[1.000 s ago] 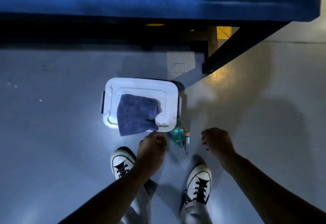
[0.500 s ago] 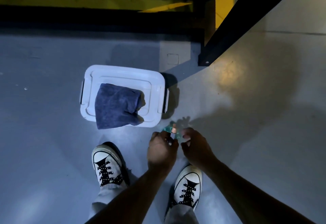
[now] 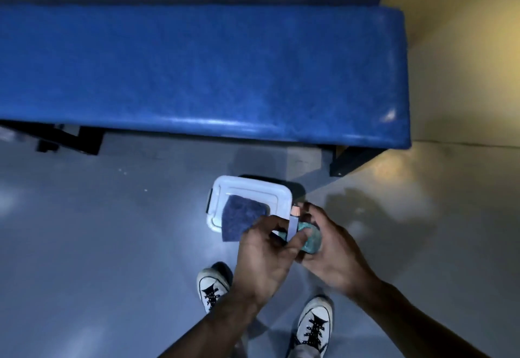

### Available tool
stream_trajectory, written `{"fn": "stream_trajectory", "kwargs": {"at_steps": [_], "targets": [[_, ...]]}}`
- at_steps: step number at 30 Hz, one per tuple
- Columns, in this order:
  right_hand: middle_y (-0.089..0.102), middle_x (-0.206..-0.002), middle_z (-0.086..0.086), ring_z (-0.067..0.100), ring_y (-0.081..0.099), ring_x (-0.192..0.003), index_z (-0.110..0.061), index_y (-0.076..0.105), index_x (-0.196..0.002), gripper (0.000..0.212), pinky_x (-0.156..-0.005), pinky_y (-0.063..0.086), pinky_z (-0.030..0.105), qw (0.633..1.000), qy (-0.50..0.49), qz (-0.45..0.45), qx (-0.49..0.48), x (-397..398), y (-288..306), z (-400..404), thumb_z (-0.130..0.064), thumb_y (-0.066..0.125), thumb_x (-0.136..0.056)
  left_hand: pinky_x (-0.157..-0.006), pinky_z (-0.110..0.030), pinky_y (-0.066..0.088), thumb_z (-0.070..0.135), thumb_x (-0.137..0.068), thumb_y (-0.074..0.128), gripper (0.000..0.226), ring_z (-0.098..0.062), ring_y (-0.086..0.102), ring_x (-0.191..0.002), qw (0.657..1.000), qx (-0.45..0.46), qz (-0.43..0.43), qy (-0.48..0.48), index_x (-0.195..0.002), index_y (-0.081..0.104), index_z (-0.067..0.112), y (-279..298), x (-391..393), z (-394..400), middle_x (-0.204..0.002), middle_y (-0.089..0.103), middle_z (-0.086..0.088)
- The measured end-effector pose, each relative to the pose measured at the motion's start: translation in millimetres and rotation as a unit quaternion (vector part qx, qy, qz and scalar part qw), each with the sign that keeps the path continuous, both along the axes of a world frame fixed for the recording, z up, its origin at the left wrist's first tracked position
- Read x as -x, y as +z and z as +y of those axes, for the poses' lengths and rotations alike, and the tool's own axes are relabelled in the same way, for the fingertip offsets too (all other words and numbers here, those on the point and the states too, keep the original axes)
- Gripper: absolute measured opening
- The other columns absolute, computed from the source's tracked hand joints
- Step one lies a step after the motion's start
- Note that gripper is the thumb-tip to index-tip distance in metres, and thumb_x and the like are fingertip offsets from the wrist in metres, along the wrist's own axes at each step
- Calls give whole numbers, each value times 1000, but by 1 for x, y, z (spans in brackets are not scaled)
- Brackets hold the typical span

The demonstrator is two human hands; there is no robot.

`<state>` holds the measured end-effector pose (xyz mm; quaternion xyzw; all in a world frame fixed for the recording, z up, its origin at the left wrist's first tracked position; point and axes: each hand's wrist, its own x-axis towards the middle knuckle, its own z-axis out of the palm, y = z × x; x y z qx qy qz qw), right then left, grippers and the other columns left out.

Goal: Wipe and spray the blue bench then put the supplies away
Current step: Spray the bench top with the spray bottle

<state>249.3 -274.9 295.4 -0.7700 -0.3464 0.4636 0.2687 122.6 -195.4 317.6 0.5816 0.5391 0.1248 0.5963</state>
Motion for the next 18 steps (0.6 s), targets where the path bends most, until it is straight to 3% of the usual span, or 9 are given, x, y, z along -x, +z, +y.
{"fn": "stream_trajectory", "kwargs": {"at_steps": [4,7,10,12,15,18], "targets": [[69,-110,-27,-2,66,-99,-59,43,-127,79,-88,56,30,999,0,-19,-42,15,94,39,-61,79,-57,-68,-36,56,46,-94,63,38,-18,68,-68,999,-42,-29,-17,-75,69,14,91,26,45,-74,71,-6],[64,-97,-39,-15,60,-95,-64,48,-107,71,-84,53,23,995,-10,-19,-95,37,152,76,-36,91,-58,-70,-26,52,46,-92,60,39,-9,66,-72,993,-53,-73,70,-75,73,14,137,57,91,-77,72,-8],[57,-100,-49,-12,62,-93,-71,51,-98,75,-81,51,22,991,1,6,-134,73,196,126,-21,94,-62,-83,-41,56,51,-93,60,49,-14,68,-79,988,-32,-101,111,-82,73,5,162,98,137,-81,72,-15],[62,-103,-39,-4,65,-93,-69,53,-105,70,-83,54,23,989,5,22,-148,107,214,166,-34,93,-59,-91,-50,56,51,-93,58,49,-25,73,-88,986,-17,-118,121,-85,75,6,169,132,164,-86,75,-16],[70,-100,-16,4,69,-91,-46,59,-117,67,-82,54,22,984,-11,53,-170,167,228,229,-54,87,-57,-94,-53,52,56,-91,55,57,-29,72,-91,983,-4,-131,131,-90,74,2,178,187,207,-96,74,-24],[71,-92,-13,3,69,-83,-38,61,-120,62,-73,52,16,979,-26,92,-179,229,226,290,-50,88,-65,-100,-56,50,52,-98,53,56,-42,69,-101,979,3,-130,154,-94,73,0,180,249,261,-101,74,-25]]}}
